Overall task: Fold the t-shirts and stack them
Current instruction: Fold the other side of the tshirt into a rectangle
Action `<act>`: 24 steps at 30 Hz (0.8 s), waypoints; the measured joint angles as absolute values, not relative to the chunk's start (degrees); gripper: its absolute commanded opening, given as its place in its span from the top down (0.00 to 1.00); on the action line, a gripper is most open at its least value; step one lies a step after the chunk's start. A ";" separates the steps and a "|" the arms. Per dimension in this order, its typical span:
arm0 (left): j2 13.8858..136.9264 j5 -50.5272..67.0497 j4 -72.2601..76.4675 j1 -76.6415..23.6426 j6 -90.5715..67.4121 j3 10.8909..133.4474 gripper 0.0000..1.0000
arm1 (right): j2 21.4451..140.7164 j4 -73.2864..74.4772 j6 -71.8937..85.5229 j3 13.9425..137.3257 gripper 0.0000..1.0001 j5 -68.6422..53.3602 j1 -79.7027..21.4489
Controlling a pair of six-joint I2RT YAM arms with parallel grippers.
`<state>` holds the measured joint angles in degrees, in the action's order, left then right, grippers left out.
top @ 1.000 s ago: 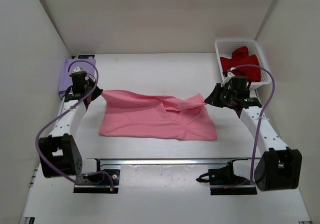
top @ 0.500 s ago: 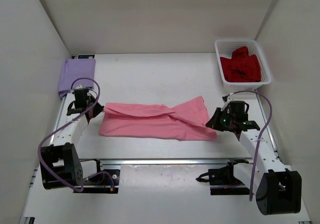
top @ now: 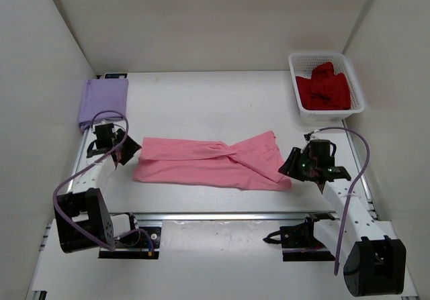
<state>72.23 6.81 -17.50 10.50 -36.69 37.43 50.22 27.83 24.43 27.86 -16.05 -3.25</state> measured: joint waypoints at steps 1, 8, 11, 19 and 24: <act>71.48 6.24 -17.56 10.61 -37.01 37.26 0.43 | 50.46 27.79 24.36 27.99 0.77 -16.05 -3.27; 65.49 -0.01 -13.50 -1.87 -38.19 38.76 0.52 | 63.20 21.98 24.21 35.40 0.95 -14.79 -10.68; 68.84 0.10 -10.00 -9.06 -38.96 40.36 0.54 | 69.95 13.93 24.51 37.06 0.72 -14.96 -13.26; 78.91 7.33 -5.15 -4.29 -42.13 36.80 0.57 | 82.98 0.16 24.93 38.50 0.55 -19.33 -10.31; 76.62 8.58 -4.86 -0.67 -43.22 31.27 0.55 | 86.54 -4.43 25.34 39.90 0.55 -23.09 -10.94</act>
<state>76.62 8.58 -4.86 -0.67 -43.22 31.27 86.54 -4.43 25.34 39.90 -23.09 -10.94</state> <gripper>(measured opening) 0.450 0.452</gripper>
